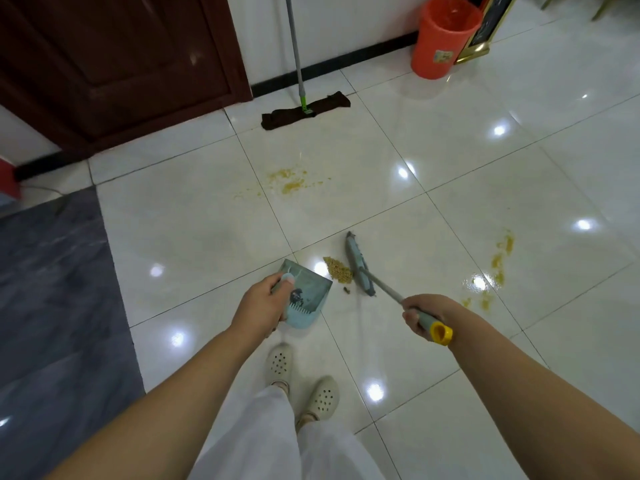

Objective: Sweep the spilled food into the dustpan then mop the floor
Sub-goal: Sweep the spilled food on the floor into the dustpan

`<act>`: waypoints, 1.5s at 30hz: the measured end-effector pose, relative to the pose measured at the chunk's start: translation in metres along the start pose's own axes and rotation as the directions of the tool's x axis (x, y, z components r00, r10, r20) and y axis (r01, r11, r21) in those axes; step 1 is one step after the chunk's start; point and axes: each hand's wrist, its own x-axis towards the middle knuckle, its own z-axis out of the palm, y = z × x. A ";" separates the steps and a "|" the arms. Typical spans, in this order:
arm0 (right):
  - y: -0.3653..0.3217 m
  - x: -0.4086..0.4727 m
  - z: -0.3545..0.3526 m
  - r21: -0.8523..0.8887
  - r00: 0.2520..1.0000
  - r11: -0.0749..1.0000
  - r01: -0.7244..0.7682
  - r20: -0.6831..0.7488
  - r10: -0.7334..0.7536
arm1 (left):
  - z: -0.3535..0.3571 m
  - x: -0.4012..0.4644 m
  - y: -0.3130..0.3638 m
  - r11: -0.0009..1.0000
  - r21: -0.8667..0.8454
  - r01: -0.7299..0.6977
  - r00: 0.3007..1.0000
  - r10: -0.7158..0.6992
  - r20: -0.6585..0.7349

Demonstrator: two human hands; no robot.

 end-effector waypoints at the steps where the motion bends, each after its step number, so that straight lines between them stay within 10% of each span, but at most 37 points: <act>1: -0.004 -0.003 0.000 -0.004 1.000 1.000 0.001 0.012 -0.001 | -0.002 0.001 -0.001 1.000 0.011 -0.001 1.000 0.001 0.002; 16: -0.026 0.016 0.030 -0.621 0.986 0.777 0.100 -0.042 -0.161 | -0.003 -0.002 -0.003 1.000 0.024 -0.009 0.999 0.008 0.037; 28: 0.017 0.011 -0.008 -0.956 0.947 0.291 -0.023 -0.115 -0.301 | 0.014 -0.016 -0.004 1.000 0.020 -0.009 0.996 0.007 0.088; 45: -0.005 0.009 -0.039 -0.797 0.967 0.601 0.064 -0.100 -0.236 | 0.009 -0.009 -0.016 0.988 0.130 -0.086 0.990 0.069 0.126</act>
